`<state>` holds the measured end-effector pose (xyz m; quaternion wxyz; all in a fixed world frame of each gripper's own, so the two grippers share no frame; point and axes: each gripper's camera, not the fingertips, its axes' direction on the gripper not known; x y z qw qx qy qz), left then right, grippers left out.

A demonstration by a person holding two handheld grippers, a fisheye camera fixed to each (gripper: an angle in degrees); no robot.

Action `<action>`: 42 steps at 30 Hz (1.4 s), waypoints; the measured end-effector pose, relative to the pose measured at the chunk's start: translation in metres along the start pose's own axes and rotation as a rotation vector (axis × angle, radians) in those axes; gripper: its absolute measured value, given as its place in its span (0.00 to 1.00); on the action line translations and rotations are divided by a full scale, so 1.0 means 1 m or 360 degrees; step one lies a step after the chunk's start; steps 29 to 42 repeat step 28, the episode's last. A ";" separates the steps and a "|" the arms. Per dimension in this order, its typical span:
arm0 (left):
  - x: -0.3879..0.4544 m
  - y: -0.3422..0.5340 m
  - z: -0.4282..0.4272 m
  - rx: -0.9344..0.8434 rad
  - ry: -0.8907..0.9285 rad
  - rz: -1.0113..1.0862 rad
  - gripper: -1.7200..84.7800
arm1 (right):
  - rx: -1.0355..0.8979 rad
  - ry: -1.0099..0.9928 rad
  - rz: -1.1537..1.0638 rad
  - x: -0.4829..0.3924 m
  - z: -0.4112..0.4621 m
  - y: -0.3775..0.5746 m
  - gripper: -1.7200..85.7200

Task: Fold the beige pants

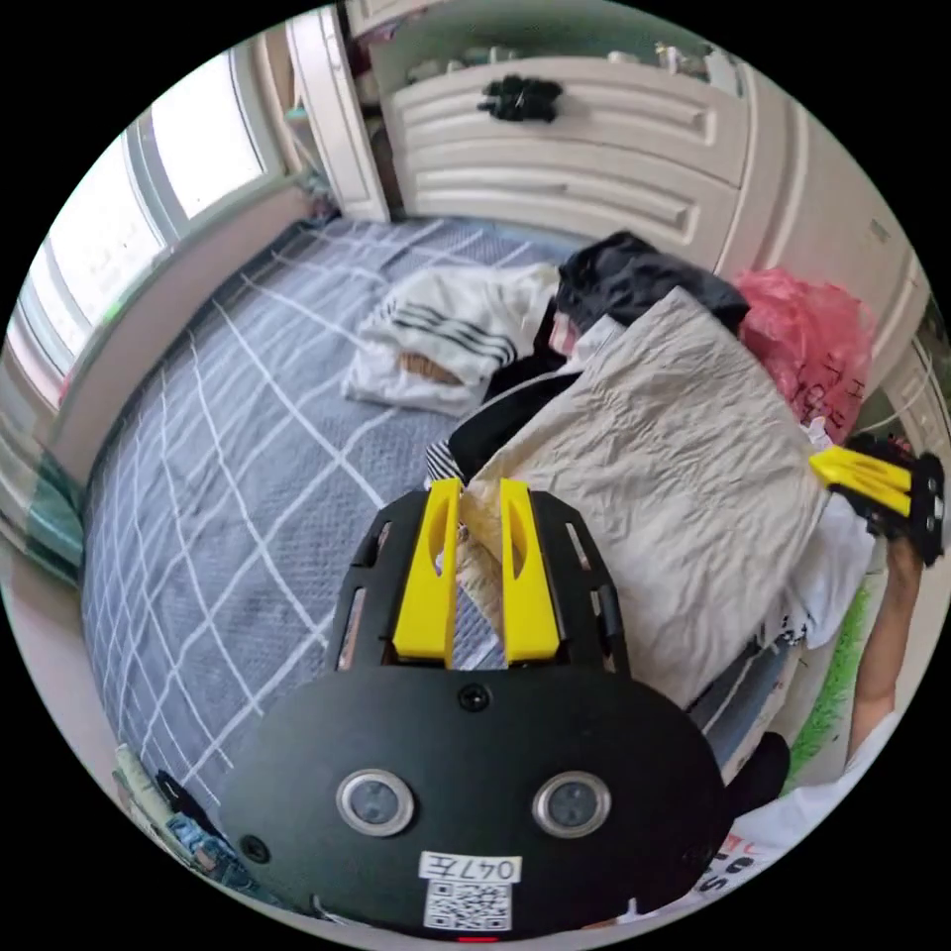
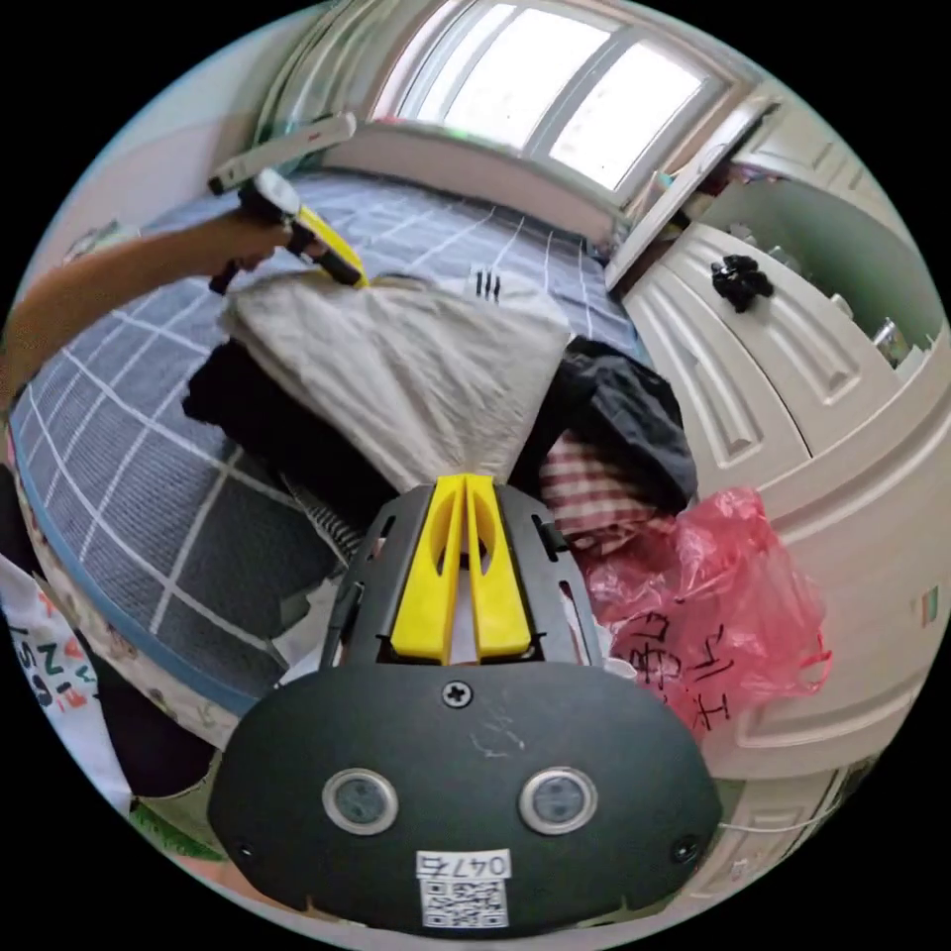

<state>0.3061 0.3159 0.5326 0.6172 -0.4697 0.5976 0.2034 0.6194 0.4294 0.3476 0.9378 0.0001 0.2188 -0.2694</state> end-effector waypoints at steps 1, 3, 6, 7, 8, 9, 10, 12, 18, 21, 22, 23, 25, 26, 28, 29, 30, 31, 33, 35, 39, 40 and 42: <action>-0.002 0.002 0.006 -0.0025 0.0038 -0.0024 0.09 | -0.0129 0.0053 -0.0053 -0.018 0.017 0.004 0.01; -0.017 0.014 -0.003 0.0056 0.0198 -0.0203 0.09 | -0.0180 0.0086 -0.0087 -0.039 0.036 0.007 0.01; -0.034 0.038 -0.050 0.0219 0.0247 -0.0264 0.08 | -0.0071 0.0304 -0.0091 -0.065 0.020 0.004 0.02; -0.036 0.046 -0.063 0.0257 0.0249 -0.0257 0.07 | 0.0079 0.0347 -0.0052 -0.074 -0.001 0.004 0.02; -0.040 0.065 -0.090 0.0306 0.0265 -0.0225 0.06 | 0.0238 0.0327 0.0000 -0.084 -0.024 0.007 0.02; -0.042 0.089 -0.115 0.0302 0.0297 -0.0165 0.04 | 0.0312 0.0292 0.0019 -0.090 -0.035 0.009 0.02; -0.041 0.102 -0.127 0.0291 0.0315 -0.0123 0.04 | 0.0441 0.0174 0.0042 -0.105 -0.053 0.015 0.01; -0.034 0.169 -0.168 0.0235 0.0344 0.0053 0.02 | 0.0580 -0.0063 0.0045 -0.135 -0.071 0.026 0.01; -0.005 0.378 -0.222 0.0010 0.0117 0.0131 0.01 | 0.0708 -0.0788 0.0004 -0.296 -0.055 0.060 0.01; -0.001 0.482 -0.242 -0.0128 -0.0150 0.0036 0.01 | 0.0686 -0.1233 -0.0023 -0.384 -0.034 0.065 0.01; -0.002 0.502 -0.247 -0.0152 -0.0190 -0.0011 0.01 | 0.0656 -0.1311 -0.0074 -0.417 -0.033 0.062 0.01; -0.007 0.538 -0.255 -0.0211 -0.0215 -0.0096 0.01 | 0.0648 -0.1337 -0.0156 -0.447 -0.038 0.058 0.01; -0.020 0.586 -0.269 -0.0283 -0.0165 -0.0246 0.01 | 0.0658 -0.1331 -0.0271 -0.489 -0.050 0.047 0.01; -0.031 0.613 -0.280 -0.0282 -0.0126 -0.0351 0.01 | 0.0661 -0.1313 -0.0344 -0.515 -0.058 0.038 0.01; -0.047 0.650 -0.298 -0.0216 -0.0079 -0.0501 0.01 | 0.0636 -0.1285 -0.0474 -0.555 -0.068 0.022 0.01; -0.047 0.650 -0.298 -0.0216 -0.0079 -0.0501 0.01 | 0.0636 -0.1285 -0.0474 -0.555 -0.068 0.022 0.01; -0.047 0.650 -0.298 -0.0216 -0.0079 -0.0501 0.01 | 0.0636 -0.1285 -0.0474 -0.555 -0.068 0.022 0.01; -0.047 0.650 -0.298 -0.0216 -0.0079 -0.0501 0.01 | 0.0636 -0.1285 -0.0474 -0.555 -0.068 0.022 0.01; -0.047 0.650 -0.298 -0.0216 -0.0079 -0.0501 0.01 | 0.0636 -0.1285 -0.0474 -0.555 -0.068 0.022 0.01; -0.047 0.650 -0.298 -0.0216 -0.0079 -0.0501 0.01 | 0.0636 -0.1285 -0.0474 -0.555 -0.068 0.022 0.01; -0.047 0.650 -0.298 -0.0216 -0.0079 -0.0501 0.01 | 0.0636 -0.1285 -0.0474 -0.555 -0.068 0.022 0.01; -0.047 0.650 -0.298 -0.0216 -0.0079 -0.0501 0.01 | 0.0636 -0.1285 -0.0474 -0.555 -0.068 0.022 0.01; -0.047 0.650 -0.298 -0.0216 -0.0079 -0.0501 0.01 | 0.0636 -0.1285 -0.0474 -0.555 -0.068 0.022 0.01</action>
